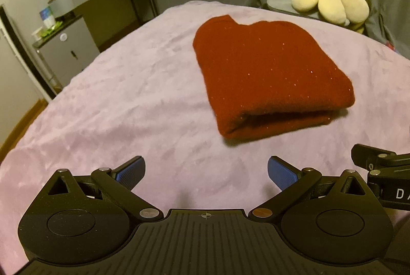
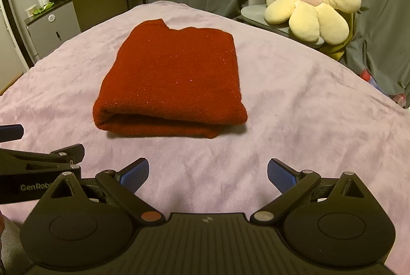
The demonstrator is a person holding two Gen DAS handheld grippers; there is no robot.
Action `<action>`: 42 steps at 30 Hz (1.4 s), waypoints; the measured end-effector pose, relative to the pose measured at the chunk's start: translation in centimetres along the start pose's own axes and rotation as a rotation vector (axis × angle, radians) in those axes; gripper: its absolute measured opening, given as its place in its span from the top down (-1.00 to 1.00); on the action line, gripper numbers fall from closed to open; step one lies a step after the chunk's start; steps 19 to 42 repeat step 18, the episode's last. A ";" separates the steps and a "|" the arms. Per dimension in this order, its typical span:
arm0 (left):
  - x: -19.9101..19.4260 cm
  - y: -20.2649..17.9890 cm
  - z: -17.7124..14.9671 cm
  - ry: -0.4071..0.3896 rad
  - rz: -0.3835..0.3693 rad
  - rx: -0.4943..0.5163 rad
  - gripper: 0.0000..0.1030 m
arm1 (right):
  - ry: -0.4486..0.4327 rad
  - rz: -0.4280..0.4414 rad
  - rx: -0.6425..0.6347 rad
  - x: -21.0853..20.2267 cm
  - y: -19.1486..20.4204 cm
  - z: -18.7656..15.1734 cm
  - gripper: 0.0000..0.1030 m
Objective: Fold small clothes
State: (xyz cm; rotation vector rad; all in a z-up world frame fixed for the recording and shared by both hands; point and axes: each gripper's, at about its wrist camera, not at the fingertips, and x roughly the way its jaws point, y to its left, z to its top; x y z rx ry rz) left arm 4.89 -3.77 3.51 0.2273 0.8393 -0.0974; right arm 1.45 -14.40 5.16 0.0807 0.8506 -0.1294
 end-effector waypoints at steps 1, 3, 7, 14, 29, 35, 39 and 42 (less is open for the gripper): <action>0.0 0.0 0.0 0.001 -0.002 -0.001 -1.00 | -0.001 0.001 -0.001 0.0 0.0 0.0 -0.92; 0.0 0.1 0.0 0.001 -0.006 -0.005 -1.00 | -0.002 0.002 -0.003 -0.1 0.0 0.0 -0.92; -0.1 0.2 0.1 0.002 -0.007 -0.006 -1.00 | -0.004 -0.001 -0.001 -0.1 -0.1 0.0 -0.92; -0.1 0.1 0.0 0.000 -0.007 -0.002 -1.00 | -0.006 -0.004 -0.003 -0.2 -0.1 0.0 -0.92; 0.0 0.1 0.0 0.003 -0.009 0.003 -1.00 | -0.011 -0.013 -0.012 -0.3 0.1 0.0 -0.92; 0.0 0.1 0.0 0.003 -0.009 0.003 -1.00 | -0.011 -0.013 -0.012 -0.3 0.1 0.0 -0.92; 0.0 0.1 0.0 0.003 -0.009 0.003 -1.00 | -0.011 -0.013 -0.012 -0.3 0.1 0.0 -0.92; 0.0 0.1 0.0 0.003 -0.009 0.003 -1.00 | -0.011 -0.013 -0.012 -0.3 0.1 0.0 -0.92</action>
